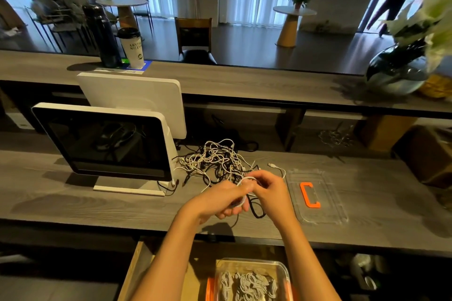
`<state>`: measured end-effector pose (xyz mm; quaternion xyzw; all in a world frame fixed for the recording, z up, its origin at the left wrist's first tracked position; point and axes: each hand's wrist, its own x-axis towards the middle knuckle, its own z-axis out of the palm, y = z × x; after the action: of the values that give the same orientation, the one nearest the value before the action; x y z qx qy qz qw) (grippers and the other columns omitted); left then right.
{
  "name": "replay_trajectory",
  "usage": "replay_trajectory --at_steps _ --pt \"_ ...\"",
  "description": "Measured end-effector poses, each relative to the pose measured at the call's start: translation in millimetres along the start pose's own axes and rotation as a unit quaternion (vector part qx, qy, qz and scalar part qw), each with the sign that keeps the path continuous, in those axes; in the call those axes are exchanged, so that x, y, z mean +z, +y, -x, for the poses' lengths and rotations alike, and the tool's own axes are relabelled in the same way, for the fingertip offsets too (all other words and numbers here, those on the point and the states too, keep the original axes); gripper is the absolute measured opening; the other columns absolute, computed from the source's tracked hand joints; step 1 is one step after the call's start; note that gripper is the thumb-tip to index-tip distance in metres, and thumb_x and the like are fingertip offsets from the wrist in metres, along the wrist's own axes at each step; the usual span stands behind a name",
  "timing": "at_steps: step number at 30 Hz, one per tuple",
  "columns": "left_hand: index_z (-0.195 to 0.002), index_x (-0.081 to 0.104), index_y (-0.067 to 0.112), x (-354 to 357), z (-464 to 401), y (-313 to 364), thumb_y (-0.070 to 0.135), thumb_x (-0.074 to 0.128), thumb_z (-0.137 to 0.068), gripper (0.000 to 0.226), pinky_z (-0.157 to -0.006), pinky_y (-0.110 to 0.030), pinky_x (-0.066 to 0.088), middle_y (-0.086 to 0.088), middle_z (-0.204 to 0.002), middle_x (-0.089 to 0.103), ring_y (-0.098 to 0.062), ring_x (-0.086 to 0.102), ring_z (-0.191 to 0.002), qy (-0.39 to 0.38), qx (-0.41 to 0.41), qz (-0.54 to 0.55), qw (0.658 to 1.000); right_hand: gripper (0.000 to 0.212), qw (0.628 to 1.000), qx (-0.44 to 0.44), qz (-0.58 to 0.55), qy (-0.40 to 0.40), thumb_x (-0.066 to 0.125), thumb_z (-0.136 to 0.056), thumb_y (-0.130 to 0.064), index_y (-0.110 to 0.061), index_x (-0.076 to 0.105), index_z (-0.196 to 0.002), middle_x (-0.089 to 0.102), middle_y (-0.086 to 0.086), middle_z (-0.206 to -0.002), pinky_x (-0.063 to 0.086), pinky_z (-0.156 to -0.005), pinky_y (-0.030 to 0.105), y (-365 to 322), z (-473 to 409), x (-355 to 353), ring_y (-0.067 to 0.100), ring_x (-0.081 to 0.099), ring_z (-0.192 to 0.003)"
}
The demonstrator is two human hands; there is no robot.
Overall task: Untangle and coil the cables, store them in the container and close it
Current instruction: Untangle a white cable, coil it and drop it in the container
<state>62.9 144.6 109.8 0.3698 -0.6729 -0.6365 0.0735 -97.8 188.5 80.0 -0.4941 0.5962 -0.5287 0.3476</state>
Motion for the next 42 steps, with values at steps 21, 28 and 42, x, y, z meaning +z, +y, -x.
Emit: replay_trajectory --at_steps 21,28,42 --pt "-0.118 0.062 0.005 -12 -11 9 0.037 0.031 -0.107 0.047 -0.096 -0.042 0.052 -0.010 -0.107 0.075 -0.023 0.071 -0.107 0.241 0.165 0.527 0.798 0.010 0.995 -0.027 0.084 0.040 0.065 -0.094 -0.022 -0.027 0.069 -0.087 0.065 -0.006 -0.087 0.051 -0.078 0.031 25 -11 -9 0.008 0.062 -0.085" --pt "-0.090 0.060 0.008 -14 -24 20 0.037 0.032 -0.108 0.044 -0.066 -0.034 0.048 -0.003 -0.064 0.054 -0.015 0.054 -0.057 0.363 0.175 0.450 0.797 0.009 0.995 -0.041 0.091 0.008 0.063 -0.096 -0.017 -0.018 0.069 -0.088 0.064 -0.007 -0.087 0.044 -0.073 0.012 20 -14 -5 0.000 0.058 -0.083" --pt "-0.082 0.068 0.008 -39 -67 67 0.055 0.024 -0.104 0.068 -0.063 -0.030 0.039 -0.004 -0.072 0.064 -0.016 0.059 -0.067 0.341 0.033 -0.106 0.933 0.006 0.980 -0.137 0.146 -0.004 0.071 -0.090 -0.017 -0.022 0.070 -0.087 0.065 -0.009 -0.085 0.044 -0.070 0.011 -40 -73 -12 -0.001 0.059 -0.079"
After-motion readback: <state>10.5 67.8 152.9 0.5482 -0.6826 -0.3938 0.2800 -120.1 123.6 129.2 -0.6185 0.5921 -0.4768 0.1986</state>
